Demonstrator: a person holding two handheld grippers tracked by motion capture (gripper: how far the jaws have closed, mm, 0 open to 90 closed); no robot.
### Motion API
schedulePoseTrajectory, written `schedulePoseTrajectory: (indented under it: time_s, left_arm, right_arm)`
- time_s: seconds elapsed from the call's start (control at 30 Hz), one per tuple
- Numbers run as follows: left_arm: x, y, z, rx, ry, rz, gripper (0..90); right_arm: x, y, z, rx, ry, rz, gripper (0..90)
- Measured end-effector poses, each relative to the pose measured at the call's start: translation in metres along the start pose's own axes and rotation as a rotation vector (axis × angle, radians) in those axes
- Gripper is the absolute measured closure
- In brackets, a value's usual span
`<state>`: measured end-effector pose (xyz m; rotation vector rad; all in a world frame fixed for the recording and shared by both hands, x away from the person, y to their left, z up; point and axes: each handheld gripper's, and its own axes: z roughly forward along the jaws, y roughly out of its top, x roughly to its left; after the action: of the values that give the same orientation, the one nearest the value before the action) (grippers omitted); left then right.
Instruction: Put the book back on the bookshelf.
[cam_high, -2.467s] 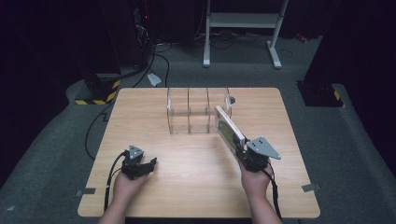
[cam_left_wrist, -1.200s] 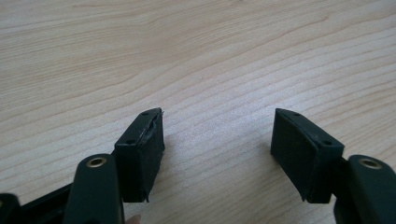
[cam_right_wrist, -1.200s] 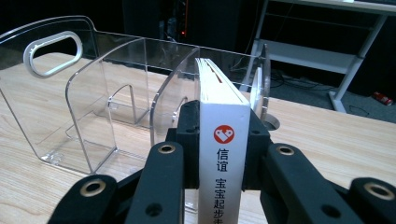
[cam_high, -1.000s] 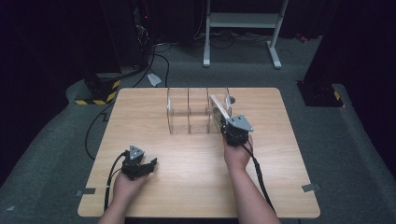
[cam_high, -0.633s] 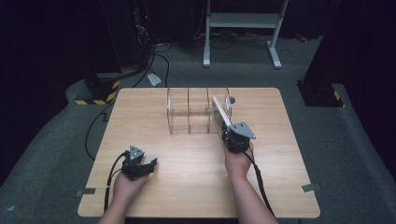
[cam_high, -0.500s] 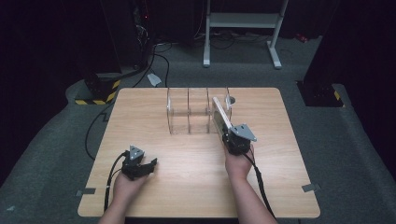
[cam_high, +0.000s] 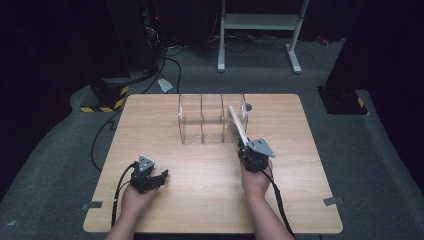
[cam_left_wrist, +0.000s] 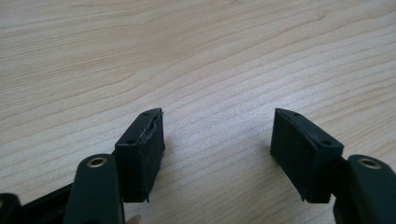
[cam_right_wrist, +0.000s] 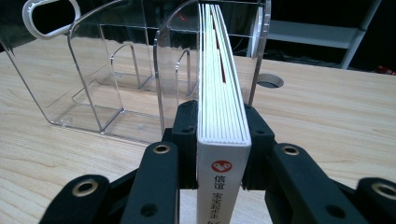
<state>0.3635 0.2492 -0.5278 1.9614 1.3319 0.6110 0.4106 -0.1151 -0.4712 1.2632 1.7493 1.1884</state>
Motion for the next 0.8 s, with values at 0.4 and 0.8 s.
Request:
schedulePoseTrajectory:
  time_s: [0.4,0.8]
  left_arm:
    - [0.0,0.0,0.0,0.0,0.0,0.0,34.9]
    - [0.0,0.0,0.0,-0.003,0.0,-0.003,34.9]
  right_arm:
    - [-0.001,0.009,0.009,0.037,0.023,0.008,64.6]
    - [0.004,0.011,0.012,0.037,-0.009,-0.036,75.6]
